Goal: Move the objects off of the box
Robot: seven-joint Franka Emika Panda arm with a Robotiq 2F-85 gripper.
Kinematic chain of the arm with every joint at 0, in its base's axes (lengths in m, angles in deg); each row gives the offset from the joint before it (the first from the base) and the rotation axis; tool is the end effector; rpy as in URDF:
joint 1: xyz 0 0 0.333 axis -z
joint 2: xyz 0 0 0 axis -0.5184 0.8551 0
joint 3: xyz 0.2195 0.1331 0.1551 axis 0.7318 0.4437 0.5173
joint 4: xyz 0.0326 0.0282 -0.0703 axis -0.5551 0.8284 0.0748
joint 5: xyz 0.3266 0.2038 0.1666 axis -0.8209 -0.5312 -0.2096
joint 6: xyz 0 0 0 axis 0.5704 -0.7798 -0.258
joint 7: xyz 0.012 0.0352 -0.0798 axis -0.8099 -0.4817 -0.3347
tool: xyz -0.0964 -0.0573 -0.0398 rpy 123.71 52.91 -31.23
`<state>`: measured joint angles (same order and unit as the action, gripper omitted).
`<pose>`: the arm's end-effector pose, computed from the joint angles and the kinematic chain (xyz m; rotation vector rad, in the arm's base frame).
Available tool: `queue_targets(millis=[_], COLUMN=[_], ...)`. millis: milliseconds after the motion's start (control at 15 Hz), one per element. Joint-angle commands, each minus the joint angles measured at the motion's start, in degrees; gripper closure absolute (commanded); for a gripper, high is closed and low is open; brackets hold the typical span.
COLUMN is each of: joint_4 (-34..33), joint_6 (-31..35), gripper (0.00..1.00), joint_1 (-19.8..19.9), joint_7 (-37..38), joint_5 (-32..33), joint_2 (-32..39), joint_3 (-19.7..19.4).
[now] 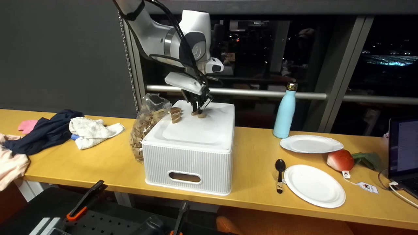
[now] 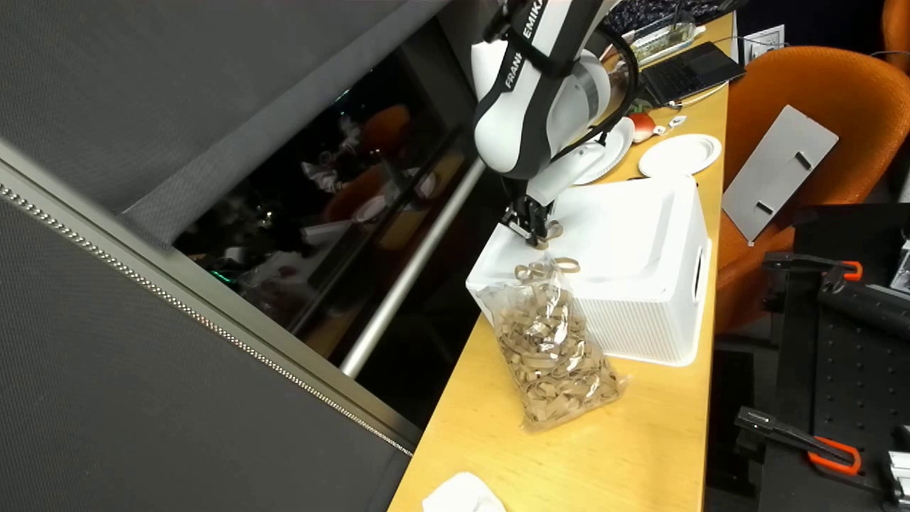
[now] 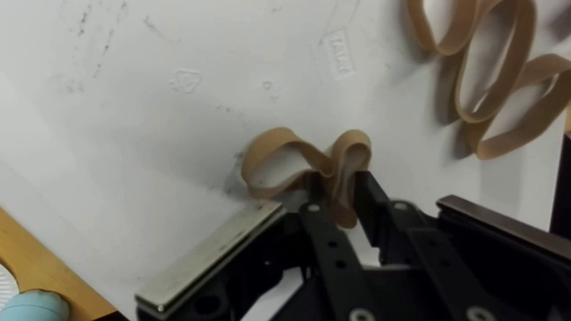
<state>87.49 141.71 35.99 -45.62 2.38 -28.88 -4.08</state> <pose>0.6744 -0.0479 0.2131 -3.0074 0.3508 -0.3424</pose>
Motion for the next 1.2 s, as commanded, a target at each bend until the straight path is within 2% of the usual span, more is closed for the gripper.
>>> queue_targets(millis=[0,800,1133], joint_4=[2.33,10.90,10.78], joint_6=[-0.88,-0.86,-1.18], gripper=[1.00,1.00,1.00], joint_1=[-1.44,-7.51,-8.38], joint_7=[1.68,6.28,7.20], joint_5=[0.26,3.80,7.53], joint_2=[-2.73,-14.07,-16.07], joint_3=[-0.62,-0.88,-0.74])
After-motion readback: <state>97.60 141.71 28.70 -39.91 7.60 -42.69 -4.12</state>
